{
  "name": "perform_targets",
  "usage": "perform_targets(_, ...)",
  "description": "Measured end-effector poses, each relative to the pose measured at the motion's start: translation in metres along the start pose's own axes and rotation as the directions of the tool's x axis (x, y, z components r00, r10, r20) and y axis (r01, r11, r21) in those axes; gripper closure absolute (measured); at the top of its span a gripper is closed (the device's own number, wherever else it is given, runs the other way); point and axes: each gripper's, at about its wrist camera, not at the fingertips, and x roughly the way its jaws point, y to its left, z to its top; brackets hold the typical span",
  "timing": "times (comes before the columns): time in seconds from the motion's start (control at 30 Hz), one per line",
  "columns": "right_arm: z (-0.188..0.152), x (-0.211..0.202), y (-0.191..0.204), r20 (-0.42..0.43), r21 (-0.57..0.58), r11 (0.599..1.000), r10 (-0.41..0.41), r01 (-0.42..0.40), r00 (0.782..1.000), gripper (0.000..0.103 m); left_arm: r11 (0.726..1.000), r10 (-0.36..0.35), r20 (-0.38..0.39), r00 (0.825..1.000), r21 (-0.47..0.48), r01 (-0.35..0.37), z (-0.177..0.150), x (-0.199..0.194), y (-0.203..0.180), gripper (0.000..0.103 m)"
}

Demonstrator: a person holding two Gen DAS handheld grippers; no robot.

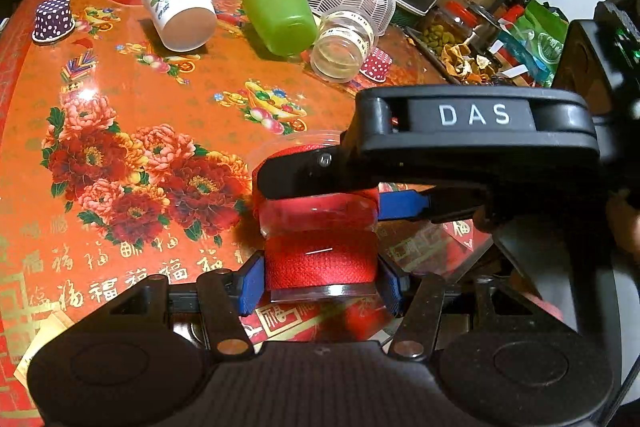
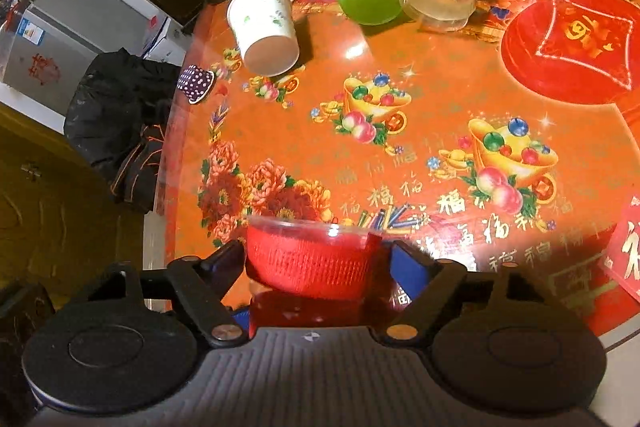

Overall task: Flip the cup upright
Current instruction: 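Close the right tool on the cup while the left tool opens and releases it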

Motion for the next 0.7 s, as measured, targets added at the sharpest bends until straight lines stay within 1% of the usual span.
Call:
perform_targets(0.27, 0.0047, 0.0019, 0.0054, -0.005, 0.004, 1.0, -0.014, 0.014, 1.0, 0.03, 1.0, -0.005, -0.002, 1.0, -0.001, 0.005, 0.0014, -0.0004, 0.0015, 0.043)
perform_targets(0.57, 0.0058, 0.0034, 0.007, 0.0, -0.01, 1.0, -0.02, 0.02, 1.0, 0.034, 1.0, 0.006, -0.001, 1.0, 0.009, -0.006, 0.0021, 0.0, -0.0002, 0.042)
perform_targets(0.63, 0.0059, 0.0031, 0.006, 0.0, -0.01, 1.0, -0.017, 0.017, 1.0, 0.035, 1.0, 0.011, 0.001, 1.0, 0.025, -0.011, 0.0015, 0.0002, -0.0026, 0.033)
perform_targets(0.67, 0.0054, 0.0029, 0.0058, 0.0, -0.01, 1.0, -0.019, 0.019, 1.0, 0.035, 0.999, 0.011, 0.003, 1.0, 0.03, -0.011, 0.0014, 0.0, -0.0038, 0.016)
perform_targets(0.7, 0.0051, 0.0027, 0.0053, 0.0, -0.008, 1.0, -0.016, 0.016, 1.0, 0.035, 0.999, 0.016, 0.009, 1.0, 0.031, -0.016, 0.0008, -0.0007, -0.0047, 0.007)
